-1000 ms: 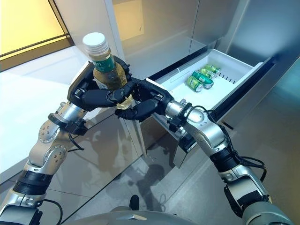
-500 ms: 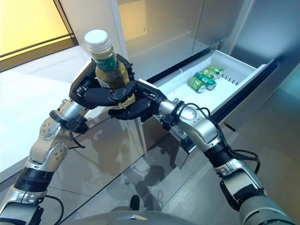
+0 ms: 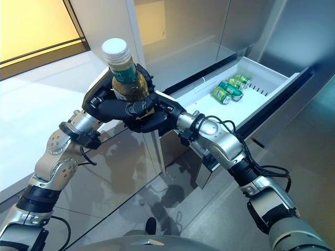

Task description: Put drinks into fridge and close the fridge

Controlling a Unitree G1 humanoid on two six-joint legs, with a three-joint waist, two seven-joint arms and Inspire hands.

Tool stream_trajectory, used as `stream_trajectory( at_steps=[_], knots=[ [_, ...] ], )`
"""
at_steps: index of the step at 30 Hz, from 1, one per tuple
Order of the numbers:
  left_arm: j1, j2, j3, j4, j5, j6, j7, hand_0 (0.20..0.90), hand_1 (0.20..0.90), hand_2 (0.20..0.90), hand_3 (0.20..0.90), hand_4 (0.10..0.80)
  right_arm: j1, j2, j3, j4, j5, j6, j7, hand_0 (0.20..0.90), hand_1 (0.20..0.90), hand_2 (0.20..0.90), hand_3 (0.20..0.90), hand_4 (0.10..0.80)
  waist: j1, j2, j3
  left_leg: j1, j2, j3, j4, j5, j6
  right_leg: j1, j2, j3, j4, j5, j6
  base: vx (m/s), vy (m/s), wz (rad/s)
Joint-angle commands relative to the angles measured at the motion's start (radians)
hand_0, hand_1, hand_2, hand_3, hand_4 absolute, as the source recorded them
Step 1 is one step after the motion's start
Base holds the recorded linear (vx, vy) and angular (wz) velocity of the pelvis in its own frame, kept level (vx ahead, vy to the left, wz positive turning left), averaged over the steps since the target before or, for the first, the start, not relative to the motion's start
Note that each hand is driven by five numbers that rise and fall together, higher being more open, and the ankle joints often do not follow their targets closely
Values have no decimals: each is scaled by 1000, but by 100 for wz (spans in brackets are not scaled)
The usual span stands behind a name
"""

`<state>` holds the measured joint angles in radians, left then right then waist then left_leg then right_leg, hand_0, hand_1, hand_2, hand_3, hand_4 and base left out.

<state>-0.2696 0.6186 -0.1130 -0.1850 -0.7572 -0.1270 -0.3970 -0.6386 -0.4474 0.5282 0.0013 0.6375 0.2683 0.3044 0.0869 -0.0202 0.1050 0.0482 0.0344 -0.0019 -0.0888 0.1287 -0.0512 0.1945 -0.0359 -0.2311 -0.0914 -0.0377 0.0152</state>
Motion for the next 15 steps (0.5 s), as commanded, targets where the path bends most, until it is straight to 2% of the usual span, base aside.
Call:
stream_trajectory(
  at_steps=[1, 2, 10, 15],
  knots=[
    [-196, -23, 13, -100, -114, -104, -16, 300, 300, 300, 200, 100, -162, 105, -38, -45, 84, -109, 16, 300, 300, 300, 200, 100, -1, -4, -127, 76, -54, -31, 1, -171, 42, -60, -13, 60, 4, 39, 56, 0, 0, 0],
    [-194, -20, 14, -100, -111, -102, -13, 900, 900, 900, 900, 800, -163, 104, -39, -47, 85, -110, 14, 300, 300, 300, 200, 100, -1, -4, -127, 75, -54, -32, 1, -171, 42, -60, -13, 60, 4, 39, 56, 0, 0, 0],
    [-190, -5, 25, -82, -100, -99, -61, 900, 900, 900, 900, 800, -169, 89, -61, -53, 83, -134, 3, 300, 300, 300, 200, 100, -2, -1, -129, 73, -54, -32, 1, -170, 41, -63, -12, 62, 4, 40, 57, 0, 0, 0],
    [-190, 28, 41, -80, -104, -100, -91, 900, 900, 900, 900, 800, -165, 69, -81, -68, 80, -166, -17, 300, 300, 300, 200, 100, -4, 3, -130, 73, -53, -29, 1, -170, 41, -62, -12, 64, 4, 40, 58, 0, 0, 0]
  ],
)
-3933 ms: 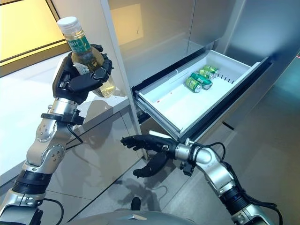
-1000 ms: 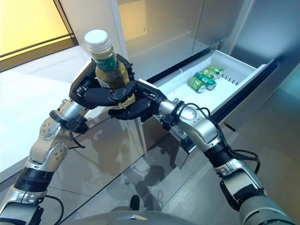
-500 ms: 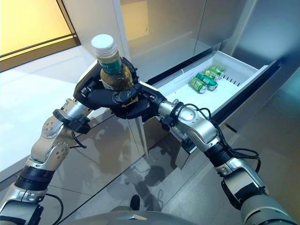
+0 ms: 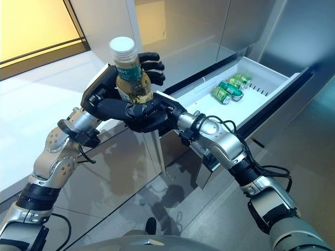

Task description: Put drinks into fridge and close the fridge

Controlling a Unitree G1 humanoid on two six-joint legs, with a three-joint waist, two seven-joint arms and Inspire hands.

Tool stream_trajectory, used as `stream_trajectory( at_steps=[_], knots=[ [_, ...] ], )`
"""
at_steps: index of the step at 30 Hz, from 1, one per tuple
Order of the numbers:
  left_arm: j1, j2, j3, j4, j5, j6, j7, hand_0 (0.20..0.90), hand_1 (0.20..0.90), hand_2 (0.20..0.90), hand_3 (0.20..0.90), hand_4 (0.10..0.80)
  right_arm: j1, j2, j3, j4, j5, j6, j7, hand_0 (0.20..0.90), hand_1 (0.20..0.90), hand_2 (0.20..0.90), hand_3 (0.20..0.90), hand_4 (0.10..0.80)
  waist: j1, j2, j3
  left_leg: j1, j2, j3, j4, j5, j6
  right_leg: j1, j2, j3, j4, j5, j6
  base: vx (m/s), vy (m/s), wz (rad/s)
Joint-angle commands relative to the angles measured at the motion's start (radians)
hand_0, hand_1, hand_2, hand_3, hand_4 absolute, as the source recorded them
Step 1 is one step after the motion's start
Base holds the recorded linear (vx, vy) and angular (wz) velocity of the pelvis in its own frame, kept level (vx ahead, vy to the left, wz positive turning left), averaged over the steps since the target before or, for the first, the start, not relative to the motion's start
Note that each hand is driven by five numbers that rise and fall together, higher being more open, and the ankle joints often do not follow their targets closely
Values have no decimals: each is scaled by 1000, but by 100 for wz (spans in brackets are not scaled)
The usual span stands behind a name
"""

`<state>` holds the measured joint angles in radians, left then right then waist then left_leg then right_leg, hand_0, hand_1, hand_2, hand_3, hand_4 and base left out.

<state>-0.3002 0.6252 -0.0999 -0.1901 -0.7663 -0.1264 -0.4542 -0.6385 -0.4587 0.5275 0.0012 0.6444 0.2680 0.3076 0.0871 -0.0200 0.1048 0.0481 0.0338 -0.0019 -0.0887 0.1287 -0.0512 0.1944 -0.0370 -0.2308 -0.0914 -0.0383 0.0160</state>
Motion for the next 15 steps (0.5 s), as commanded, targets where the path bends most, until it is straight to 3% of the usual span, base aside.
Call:
stream_trajectory(
  at_steps=[1, 8, 15],
  knots=[
    [-158, 27, 32, -71, -98, -108, -40, 900, 900, 900, 900, 800, -164, 77, -85, -70, 72, -172, -25, 300, 300, 300, 200, 100, -5, 3, -130, 73, -52, -28, 1, -170, 41, -62, -11, 64, 4, 40, 57, 0, 0, 0],
    [-120, 46, 84, -56, -116, -108, -84, 900, 900, 900, 900, 800, -152, 48, -123, -120, 65, -198, -36, 300, 300, 300, 200, 100, -6, 6, -132, 73, -53, -28, 1, -170, 41, -64, -10, 68, 4, 41, 57, 0, 0, 0],
    [-23, 46, 167, -38, -141, -103, -109, 900, 900, 900, 900, 800, -114, -13, -203, -217, 77, -201, -43, 300, 300, 300, 200, 100, -12, 6, -131, 65, -54, -26, 1, -160, 40, -73, -12, 71, 4, 51, 59, -23, 5, -1]
  ],
)
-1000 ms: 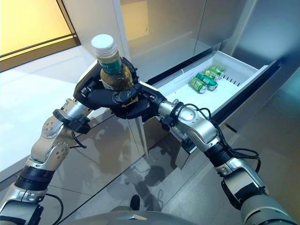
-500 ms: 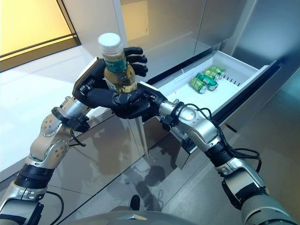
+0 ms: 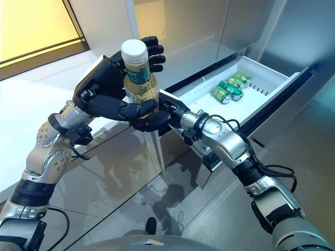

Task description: Put drinks into fridge and close the fridge

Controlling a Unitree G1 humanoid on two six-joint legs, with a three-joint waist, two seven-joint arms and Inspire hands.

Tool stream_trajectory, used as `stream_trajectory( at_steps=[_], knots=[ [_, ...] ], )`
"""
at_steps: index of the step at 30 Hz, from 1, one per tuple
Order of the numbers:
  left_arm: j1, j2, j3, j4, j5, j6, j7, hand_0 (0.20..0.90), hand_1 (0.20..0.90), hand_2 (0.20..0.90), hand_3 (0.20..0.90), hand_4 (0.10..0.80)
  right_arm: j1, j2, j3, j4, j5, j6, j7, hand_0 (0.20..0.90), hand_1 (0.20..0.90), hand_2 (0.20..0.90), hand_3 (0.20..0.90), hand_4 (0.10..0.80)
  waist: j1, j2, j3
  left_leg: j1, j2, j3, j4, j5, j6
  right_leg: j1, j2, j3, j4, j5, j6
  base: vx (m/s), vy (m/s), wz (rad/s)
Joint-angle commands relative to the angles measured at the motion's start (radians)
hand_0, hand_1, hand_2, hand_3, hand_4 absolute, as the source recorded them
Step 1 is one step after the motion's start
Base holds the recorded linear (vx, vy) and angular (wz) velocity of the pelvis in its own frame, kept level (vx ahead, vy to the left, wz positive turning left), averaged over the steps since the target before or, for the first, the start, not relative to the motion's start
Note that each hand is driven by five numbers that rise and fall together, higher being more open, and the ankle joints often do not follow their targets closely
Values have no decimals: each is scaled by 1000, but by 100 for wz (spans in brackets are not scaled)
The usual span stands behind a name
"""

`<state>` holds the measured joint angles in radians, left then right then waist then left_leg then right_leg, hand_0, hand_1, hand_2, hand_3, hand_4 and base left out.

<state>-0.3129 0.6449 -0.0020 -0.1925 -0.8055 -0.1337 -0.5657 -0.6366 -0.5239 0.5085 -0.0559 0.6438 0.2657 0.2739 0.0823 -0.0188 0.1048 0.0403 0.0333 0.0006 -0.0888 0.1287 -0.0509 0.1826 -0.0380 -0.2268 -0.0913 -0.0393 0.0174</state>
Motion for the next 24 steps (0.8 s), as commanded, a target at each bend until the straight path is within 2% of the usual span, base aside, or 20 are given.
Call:
stream_trajectory(
  at_steps=[1, 3, 4, 6, 9, 10, 14, 16, 18, 24],
  knots=[
    [3, 22, 81, -32, -111, -96, -3, 900, 900, 900, 900, 800, -108, 43, -196, -174, 81, -196, -6, 300, 300, 300, 200, 100, -8, 4, -132, 72, -54, -28, 2, -160, 40, -62, -10, 68, 4, 52, 58, 0, 0, 0],
    [25, 13, 96, -26, -136, -92, -19, 900, 900, 900, 900, 800, -97, 31, -208, -190, 86, -196, -2, 300, 300, 300, 200, 100, -9, 4, -135, 75, -53, -30, 2, -170, 40, -59, -9, 70, 4, 43, 59, 0, 0, 0],
    [48, -3, 109, -27, -208, -70, -53, 900, 900, 900, 900, 800, -78, 21, -224, -211, 88, -197, -2, 300, 300, 300, 200, 100, -10, 3, -132, 69, -54, -29, 2, -160, 40, -65, -10, 70, 4, 52, 58, 0, 0, 0],
    [71, -27, 122, -32, -250, -55, -81, 900, 900, 900, 900, 800, -62, 20, -238, -230, 87, -190, -4, 300, 300, 300, 200, 100, -12, 2, -133, 67, -54, -28, 2, -160, 40, -67, -10, 71, 4, 52, 58, -34, 6, -4],
    [114, -80, 139, -42, -352, 15, -142, 900, 900, 900, 900, 800, -24, 17, -273, -265, 93, -187, 0, 300, 300, 300, 200, 100, -18, 0, -131, 68, -54, -26, 2, -162, 41, -68, -9, 76, 4, 53, 57, -3, 1, -1],
    [133, -115, 146, -48, -406, 74, -170, 900, 900, 900, 900, 800, -8, 15, -290, -292, 98, -178, -2, 300, 300, 300, 200, 100, -21, -1, -130, 69, -54, -25, 2, -164, 41, -69, -9, 79, 4, 53, 57, -7, 4, -3],
    [181, -185, 142, -56, -492, 188, -234, 900, 900, 900, 900, 800, 24, 5, -326, -347, 127, -149, -5, 300, 300, 300, 200, 100, -31, -4, -126, 70, -53, -20, 2, -167, 40, -70, -6, 88, 4, 54, 56, -6, 2, -6],
    [203, -218, 138, -53, -513, 222, -259, 900, 900, 900, 900, 800, 43, 4, -343, -364, 135, -136, 2, 300, 300, 300, 200, 100, -35, -5, -125, 70, -53, -17, 2, -169, 41, -72, -5, 91, 4, 55, 55, -12, 4, -4],
    [230, -264, 127, -41, -586, 308, -303, 900, 900, 900, 900, 800, 69, -6, -368, -387, 149, -115, 0, 300, 300, 300, 200, 100, -43, -7, -123, 70, -53, -15, 2, -171, 42, -74, -4, 97, 4, 56, 55, -17, 7, -4],
    [333, -352, 85, 24, -687, 472, -387, 900, 900, 900, 900, 800, 141, -52, -442, -411, 176, -100, 20, 300, 300, 300, 200, 100, -58, -10, -113, 68, -51, -3, 2, -175, 42, -81, -2, 111, 4, 61, 56, -13, 7, -3]
  ],
)
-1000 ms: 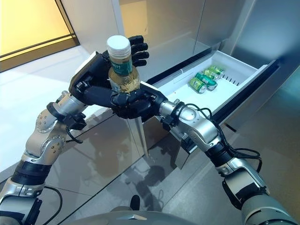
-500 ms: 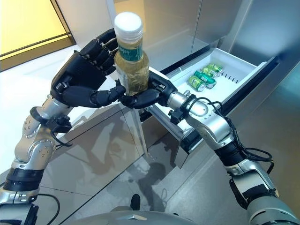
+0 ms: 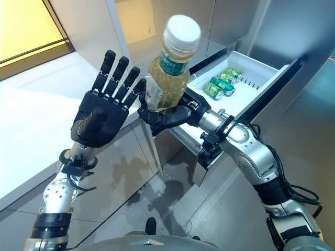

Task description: Put drinks into fridge and close the fridge

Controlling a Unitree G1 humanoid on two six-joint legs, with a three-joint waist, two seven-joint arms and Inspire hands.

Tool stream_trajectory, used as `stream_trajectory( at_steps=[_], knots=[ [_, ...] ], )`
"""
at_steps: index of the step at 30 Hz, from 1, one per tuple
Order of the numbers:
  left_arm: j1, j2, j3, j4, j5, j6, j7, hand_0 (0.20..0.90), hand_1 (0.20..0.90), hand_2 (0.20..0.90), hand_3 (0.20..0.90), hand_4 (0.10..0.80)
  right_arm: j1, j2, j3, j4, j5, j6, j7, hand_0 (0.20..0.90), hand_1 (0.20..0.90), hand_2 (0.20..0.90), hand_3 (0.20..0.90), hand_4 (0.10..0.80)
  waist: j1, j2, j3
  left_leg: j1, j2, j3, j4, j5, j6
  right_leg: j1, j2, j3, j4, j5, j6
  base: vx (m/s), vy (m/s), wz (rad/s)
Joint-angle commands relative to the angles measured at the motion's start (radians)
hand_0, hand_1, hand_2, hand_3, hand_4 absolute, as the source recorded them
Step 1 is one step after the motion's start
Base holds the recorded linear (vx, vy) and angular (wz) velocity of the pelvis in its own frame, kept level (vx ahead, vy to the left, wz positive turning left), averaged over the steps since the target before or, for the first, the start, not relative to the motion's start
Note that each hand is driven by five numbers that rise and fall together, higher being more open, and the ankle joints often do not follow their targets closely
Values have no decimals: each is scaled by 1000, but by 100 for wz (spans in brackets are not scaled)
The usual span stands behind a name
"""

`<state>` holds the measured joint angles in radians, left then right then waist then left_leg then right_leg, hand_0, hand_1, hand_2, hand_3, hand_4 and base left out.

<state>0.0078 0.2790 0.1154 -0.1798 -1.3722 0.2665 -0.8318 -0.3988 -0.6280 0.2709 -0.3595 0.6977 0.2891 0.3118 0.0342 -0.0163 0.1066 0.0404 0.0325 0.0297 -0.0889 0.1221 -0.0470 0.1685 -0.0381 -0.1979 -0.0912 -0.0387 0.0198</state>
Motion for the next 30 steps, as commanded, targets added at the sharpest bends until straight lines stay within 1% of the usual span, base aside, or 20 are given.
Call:
stream_trajectory(
  at_steps=[1, 2, 4, 5, 7, 8, 9, 11, 13, 15, 17, 20, 24, 26, 28, 29, 30],
  knots=[
    [40, -7, -49, 55, -131, 117, -143, 900, 900, 900, 900, 800, -82, 37, -222, -113, 130, -127, -19, 300, 300, 300, 200, 100, -15, -14, -112, 67, -50, -27, 2, -169, 38, -69, -1, 84, 4, 63, 53, -27, 10, -6],
    [54, -15, -55, 83, -133, 144, -146, 900, 900, 900, 900, 800, -75, 29, -231, -113, 140, -129, -20, 300, 300, 300, 200, 100, -17, -14, -111, 67, -50, -25, 2, -169, 38, -70, -1, 86, 4, 64, 53, -31, 10, -6],
    [93, -39, -76, 174, -127, 170, -176, 900, 900, 900, 900, 800, -64, 11, -255, -108, 159, -124, -11, 300, 300, 300, 200, 100, -22, -16, -106, 66, -49, -19, 2, -171, 38, -74, -1, 89, 4, 67, 54, -30, 9, -7],
    [126, -61, -88, 261, -103, 174, -228, 900, 900, 900, 900, 800, -52, -1, -275, -103, 175, -121, -2, 300, 300, 300, 200, 100, -26, -18, -102, 63, -49, -15, 2, -171, 37, -77, 0, 91, 4, 68, 54, -28, 8, -11],
    [151, -72, -90, 325, -89, 173, -265, 900, 900, 900, 900, 800, -42, -9, -290, -99, 188, -113, 8, 300, 300, 300, 200, 100, -28, -20, -101, 61, -48, -10, 2, -172, 36, -80, -1, 93, 4, 68, 57, -21, 5, -8],
    [177, -79, -82, 398, -66, 172, -308, 900, 900, 900, 900, 800, -25, -24, -310, -100, 205, -104, 16, 300, 300, 300, 200, 100, -32, -22, -98, 59, -47, -6, 2, -171, 34, -82, 0, 95, 4, 70, 59, -18, 5, -4],
    [183, -80, -79, 418, -50, 170, -315, 900, 900, 900, 900, 800, -20, -29, -316, -101, 208, -101, 18, 300, 300, 300, 200, 100, -33, -23, -98, 58, -47, -4, 2, -170, 34, -83, 0, 96, 4, 70, 59, -21, 5, -8],
    [205, -95, -62, 541, 30, 122, -353, 900, 900, 900, 900, 800, 15, -50, -351, -101, 212, -99, 30, 300, 300, 300, 200, 100, -43, -27, -96, 55, -44, 7, 2, -169, 32, -89, 0, 100, 4, 74, 63, -21, 2, -13],
    [212, -105, -47, 587, 68, 111, -366, 900, 900, 900, 900, 800, 47, -62, -383, -101, 215, -105, 43, 300, 300, 300, 200, 100, -50, -30, -95, 53, -42, 13, 2, -169, 31, -93, 1, 104, 4, 75, 64, -15, -3, -12],
    [223, -105, -50, 630, 132, 57, -366, 900, 900, 900, 900, 800, 74, -73, -410, -98, 214, -112, 48, 300, 300, 300, 200, 100, -57, -31, -93, 56, -41, 17, 2, -180, 30, -92, 3, 109, 4, 67, 68, 14, 2, -8],
    [237, -109, -58, 667, 161, 33, -376, 900, 900, 900, 900, 800, 105, -83, -439, -96, 217, -124, 54, 300, 300, 300, 200, 100, -63, -32, -89, 55, -40, 24, 2, -180, 31, -95, 5, 114, 4, 69, 69, 7, 5, -7],
    [244, -111, -51, 701, 197, 41, -339, 900, 900, 900, 900, 800, 133, -81, -472, -90, 198, -131, 54, 300, 300, 300, 200, 100, -70, -33, -85, 55, -39, 32, 2, -179, 31, -98, 7, 117, 4, 72, 71, 3, 4, -6],
    [259, -112, -49, 773, 247, 13, -250, 900, 900, 900, 900, 800, 177, -91, -518, -74, 162, -155, 44, 300, 300, 300, 200, 100, -75, -36, -81, 52, -38, 41, 2, -179, 31, -103, 9, 120, 4, 75, 73, 3, -1, -2],
    [264, -106, -47, 818, 272, -25, -154, 900, 900, 900, 900, 800, 200, -107, -539, -50, 96, -194, 32, 300, 300, 300, 200, 100, -78, -39, -78, 50, -39, 43, 2, -179, 31, -106, 11, 120, 4, 76, 75, 8, -11, -8],
    [263, -96, -56, 864, 312, -103, -62, 900, 900, 900, 900, 800, 201, -123, -545, -25, 82, -203, 28, 300, 300, 300, 200, 100, -79, -41, -78, 48, -39, 44, 2, -178, 33, -108, 13, 122, 4, 76, 75, 19, -11, -12],
    [258, -88, -64, 894, 325, -143, -3, 900, 900, 900, 900, 800, 200, -129, -548, -1, 32, -224, 24, 300, 300, 300, 200, 100, -78, -42, -77, 49, -39, 46, 2, -178, 33, -107, 13, 119, 4, 76, 76, 31, -8, -9],
    [254, -83, -68, 904, 335, -158, 31, 900, 900, 900, 900, 800, 196, -136, -547, 9, 16, -228, 19, 300, 300, 300, 200, 100, -79, -43, -77, 49, -39, 47, 2, -177, 33, -107, 13, 119, 4, 77, 76, 32, -7, -5]
  ],
)
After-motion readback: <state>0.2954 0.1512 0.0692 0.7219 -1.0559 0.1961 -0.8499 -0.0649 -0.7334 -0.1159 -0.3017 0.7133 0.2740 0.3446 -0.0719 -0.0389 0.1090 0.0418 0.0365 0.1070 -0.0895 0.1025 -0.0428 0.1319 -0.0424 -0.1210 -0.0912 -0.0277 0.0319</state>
